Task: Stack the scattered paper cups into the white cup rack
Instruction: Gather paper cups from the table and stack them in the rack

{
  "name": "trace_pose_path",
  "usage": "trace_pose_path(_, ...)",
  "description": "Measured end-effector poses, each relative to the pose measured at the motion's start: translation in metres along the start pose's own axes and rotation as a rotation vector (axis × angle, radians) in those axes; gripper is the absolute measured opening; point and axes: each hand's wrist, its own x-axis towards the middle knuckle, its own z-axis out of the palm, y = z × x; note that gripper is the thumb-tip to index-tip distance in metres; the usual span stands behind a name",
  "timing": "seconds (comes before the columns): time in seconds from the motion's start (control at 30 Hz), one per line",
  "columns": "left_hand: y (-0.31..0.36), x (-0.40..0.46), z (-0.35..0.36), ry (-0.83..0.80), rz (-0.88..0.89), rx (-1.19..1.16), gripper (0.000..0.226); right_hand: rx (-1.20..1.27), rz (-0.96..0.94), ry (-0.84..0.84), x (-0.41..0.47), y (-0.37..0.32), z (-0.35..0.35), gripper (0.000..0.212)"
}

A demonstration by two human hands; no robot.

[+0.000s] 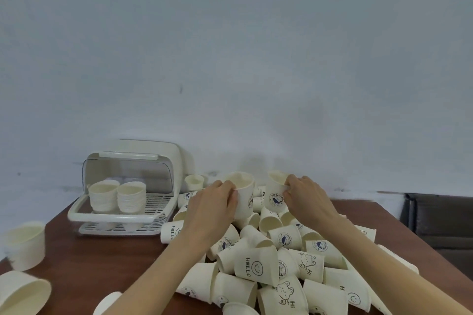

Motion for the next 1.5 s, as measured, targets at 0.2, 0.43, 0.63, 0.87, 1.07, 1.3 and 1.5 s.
trace_pose_path(0.2,-0.024,-0.009,-0.013,0.038,-0.021,0.000,0.026,0.057,-0.036,-0.011,0.001,-0.027,0.006,0.009)
trace_pose_path(0.43,-0.051,-0.022,-0.028,0.074,-0.050,-0.007,0.021,0.076,-0.090,-0.052,0.005,-0.063,0.014,0.013)
trace_pose_path(0.63,-0.078,-0.031,-0.042,0.086,-0.078,-0.005,0.020,0.106,-0.130,-0.038,0.010,-0.093,0.020,0.010)
trace_pose_path(0.87,-0.106,-0.038,-0.058,0.078,-0.125,0.033,0.020,0.176,-0.189,-0.029,0.019,-0.127,0.030,0.013)
trace_pose_path(1.07,-0.132,-0.050,-0.068,0.061,-0.164,0.044,0.022,0.192,-0.230,-0.022,0.026,-0.158,0.039,0.013)
trace_pose_path(1.3,-0.165,-0.060,-0.080,0.068,-0.238,0.048,0.021,0.251,-0.251,0.012,0.045,-0.202,0.055,0.011)
trace_pose_path(1.5,-0.190,-0.065,-0.087,0.073,-0.310,0.060,0.022,0.294,-0.234,0.011,0.081,-0.251,0.061,0.014)
